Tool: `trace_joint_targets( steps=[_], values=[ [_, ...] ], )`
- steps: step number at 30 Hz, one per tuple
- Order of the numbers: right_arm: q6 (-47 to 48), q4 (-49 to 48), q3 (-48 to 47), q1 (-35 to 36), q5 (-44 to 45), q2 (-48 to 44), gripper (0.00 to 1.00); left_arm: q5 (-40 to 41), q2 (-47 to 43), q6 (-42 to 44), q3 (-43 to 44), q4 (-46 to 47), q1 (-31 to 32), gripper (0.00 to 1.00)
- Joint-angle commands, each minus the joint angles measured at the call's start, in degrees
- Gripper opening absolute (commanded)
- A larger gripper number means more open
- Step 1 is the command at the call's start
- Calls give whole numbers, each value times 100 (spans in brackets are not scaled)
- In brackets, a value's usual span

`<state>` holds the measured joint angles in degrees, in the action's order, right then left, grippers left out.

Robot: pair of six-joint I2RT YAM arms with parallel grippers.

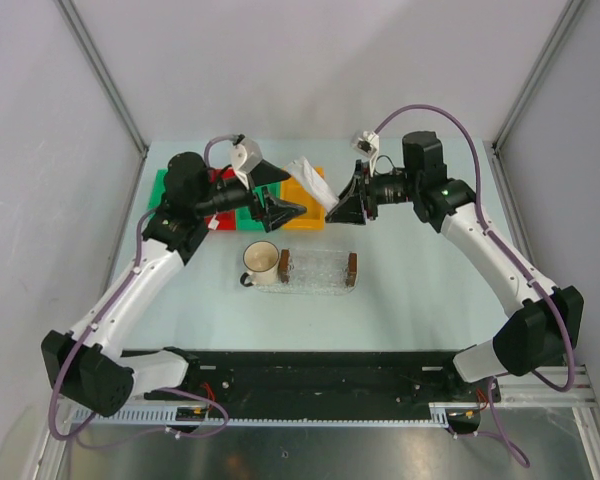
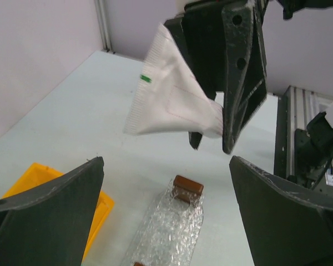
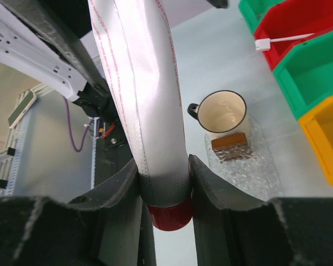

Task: Prepare toiletry sets of a toothbrush and toothpaste on the tray

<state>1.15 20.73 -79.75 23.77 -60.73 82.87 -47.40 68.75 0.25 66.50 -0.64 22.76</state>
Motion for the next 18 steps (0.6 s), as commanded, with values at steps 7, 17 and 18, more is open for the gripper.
trace_joint_targets(
  steps=[7, 17, 18],
  values=[
    [-291, -360, -59, 58, -563, -184, 2, -533, 323, -1370, 162, 1435, 158, 100],
    [113, 62, -59, 242, -580, -43, 3, -578, 270, -1537, 223, 1559, 185, 100],
    [140, 80, -59, 251, -580, -26, 3, -586, 279, -1546, 249, 1559, 185, 99]
  ],
)
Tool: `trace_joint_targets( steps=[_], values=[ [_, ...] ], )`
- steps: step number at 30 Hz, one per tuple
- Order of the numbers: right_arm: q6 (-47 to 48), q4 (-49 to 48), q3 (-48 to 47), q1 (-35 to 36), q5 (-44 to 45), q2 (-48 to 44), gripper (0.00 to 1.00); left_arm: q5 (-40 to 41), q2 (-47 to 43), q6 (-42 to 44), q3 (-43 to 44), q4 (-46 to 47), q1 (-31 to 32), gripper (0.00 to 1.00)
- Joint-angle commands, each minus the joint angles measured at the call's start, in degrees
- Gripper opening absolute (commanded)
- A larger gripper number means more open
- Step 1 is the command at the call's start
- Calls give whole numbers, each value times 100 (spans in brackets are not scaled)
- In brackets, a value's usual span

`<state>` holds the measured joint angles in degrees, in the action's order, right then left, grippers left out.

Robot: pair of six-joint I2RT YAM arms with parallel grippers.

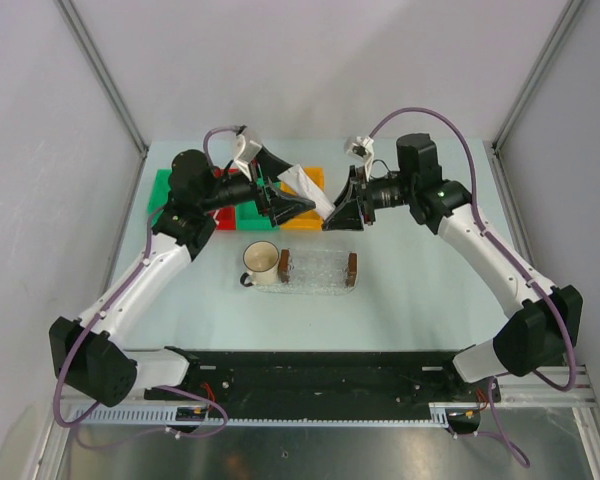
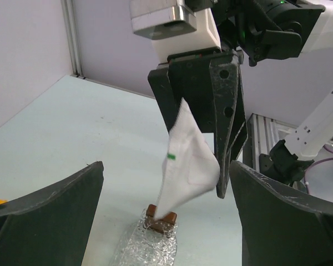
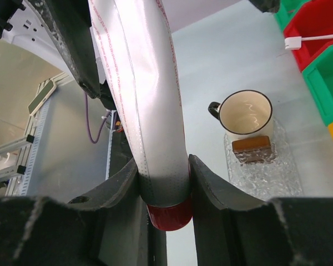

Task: Prepare toiletry sets of a toothbrush and toothpaste on the tray

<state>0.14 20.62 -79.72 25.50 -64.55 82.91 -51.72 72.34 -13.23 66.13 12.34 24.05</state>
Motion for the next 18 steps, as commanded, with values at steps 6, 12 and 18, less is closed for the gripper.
trace_joint_targets(
  steps=[6, 12, 18],
  values=[
    [390, 249, -61, 87, -216, -47, 3, -250, 0, -259, 374, 260, 38, 79],
    [443, 293, -61, 52, -189, -91, 3, -364, 35, -285, 331, 260, 38, 57],
    [478, 320, -61, 78, -93, -56, 8, -417, 52, -302, 383, 260, 38, 19]
  ],
)
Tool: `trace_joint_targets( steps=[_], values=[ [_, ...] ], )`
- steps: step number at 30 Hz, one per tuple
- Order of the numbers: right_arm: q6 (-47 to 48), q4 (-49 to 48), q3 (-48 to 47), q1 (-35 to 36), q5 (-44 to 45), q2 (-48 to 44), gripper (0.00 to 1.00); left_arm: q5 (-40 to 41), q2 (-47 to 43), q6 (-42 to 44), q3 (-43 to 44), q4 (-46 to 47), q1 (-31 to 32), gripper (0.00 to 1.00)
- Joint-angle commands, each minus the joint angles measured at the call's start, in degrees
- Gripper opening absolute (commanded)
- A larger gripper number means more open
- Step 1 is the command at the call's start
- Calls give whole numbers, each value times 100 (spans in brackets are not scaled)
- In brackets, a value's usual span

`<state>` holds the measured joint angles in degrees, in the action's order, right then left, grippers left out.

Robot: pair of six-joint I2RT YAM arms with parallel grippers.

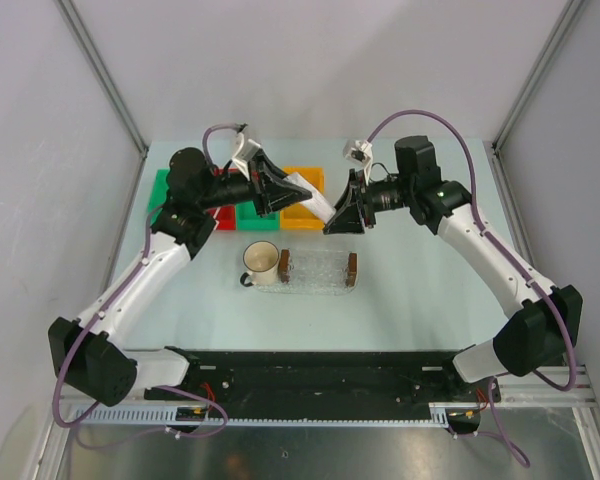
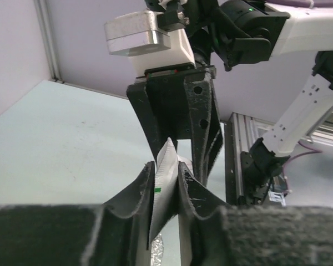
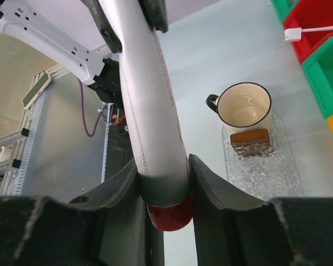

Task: Prepare toiletry sets of a toothbrush and toothpaste on the tray

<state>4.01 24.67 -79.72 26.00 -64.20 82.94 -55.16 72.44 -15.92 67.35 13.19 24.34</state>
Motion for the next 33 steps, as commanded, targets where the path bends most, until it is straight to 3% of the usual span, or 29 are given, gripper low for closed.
trace_joint_targets(
  steps=[1, 2, 4, 9, 12, 14, 21, 22, 28, 33],
  values=[
    [100, -67, -61, 37, -66, -58, 9, -92, 59, -60, 278, 175, 10, 7],
    [109, -58, -70, 54, -22, -67, 13, -135, 77, -69, 305, 175, 10, 0],
    [196, 20, -61, 107, 126, -67, 16, -162, 138, -86, 331, 175, 18, 0],
    [600, 337, -70, 256, 767, -146, 34, -329, 305, 115, 489, -157, 18, 0],
    [811, 565, -70, 301, 1215, -190, 48, -207, 481, 843, 796, -1016, 88, 0],
    [978, 688, -61, 318, 1480, -251, 62, -110, 525, 1126, 815, -1151, 97, 0],
    [1383, 1329, -70, 292, 2298, -462, 79, 338, 657, 1934, 937, -1749, 255, 0],
    [1392, 1383, -70, 213, 2316, -515, 85, 435, 683, 1996, 955, -1811, 273, 0],
    [1418, 1708, -52, -173, 2860, -770, 91, 988, 868, 2689, 1070, -2171, 598, 0],
    [1339, 1840, -43, -499, 3826, -1060, 91, 1612, 1148, 3260, 1227, -2654, 1046, 0]
  ],
)
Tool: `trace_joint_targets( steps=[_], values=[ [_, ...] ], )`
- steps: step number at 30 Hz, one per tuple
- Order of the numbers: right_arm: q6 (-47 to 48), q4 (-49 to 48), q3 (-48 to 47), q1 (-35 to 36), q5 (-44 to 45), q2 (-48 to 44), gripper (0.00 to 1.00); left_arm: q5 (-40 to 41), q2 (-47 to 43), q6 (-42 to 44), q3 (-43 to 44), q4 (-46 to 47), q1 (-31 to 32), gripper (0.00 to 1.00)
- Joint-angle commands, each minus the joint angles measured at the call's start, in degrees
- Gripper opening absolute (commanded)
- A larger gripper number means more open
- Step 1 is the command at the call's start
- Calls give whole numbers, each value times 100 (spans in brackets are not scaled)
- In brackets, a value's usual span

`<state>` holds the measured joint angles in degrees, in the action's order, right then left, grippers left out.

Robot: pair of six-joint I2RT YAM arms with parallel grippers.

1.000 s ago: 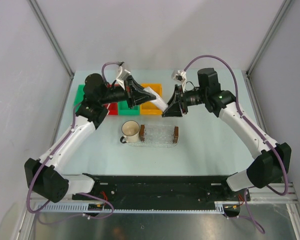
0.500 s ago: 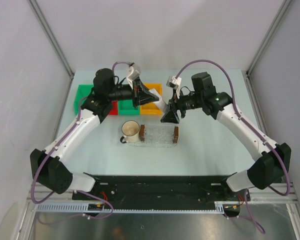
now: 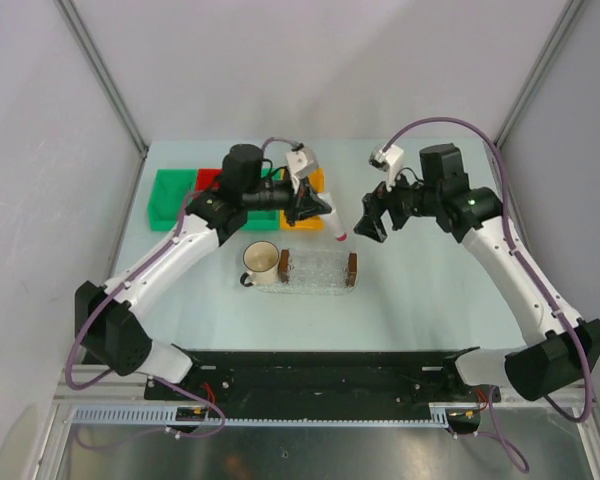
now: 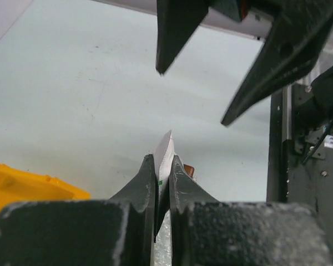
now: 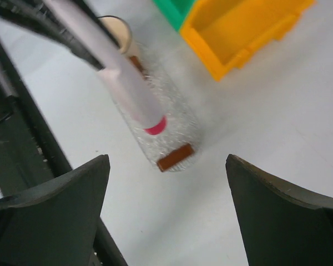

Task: Prepare toiletry sets of a toothbrush and toothpaste on the tray

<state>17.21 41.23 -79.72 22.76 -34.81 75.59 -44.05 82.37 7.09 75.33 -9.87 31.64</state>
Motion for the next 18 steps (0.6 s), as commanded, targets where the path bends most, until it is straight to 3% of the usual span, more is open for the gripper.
trace_joint_targets(
  steps=[1, 7, 18],
  values=[
    [2, 209, -52, -228, 1027, -352, 91, 607, 209, 1039, 508, -436, 378, 0],
    [-236, 333, 36, -685, 1828, -519, 91, 1504, 552, 1523, 763, -999, 852, 0],
    [-315, 280, 247, -1389, 1556, -511, 91, 1962, 886, 1743, 869, -1378, 1125, 0]
  ],
)
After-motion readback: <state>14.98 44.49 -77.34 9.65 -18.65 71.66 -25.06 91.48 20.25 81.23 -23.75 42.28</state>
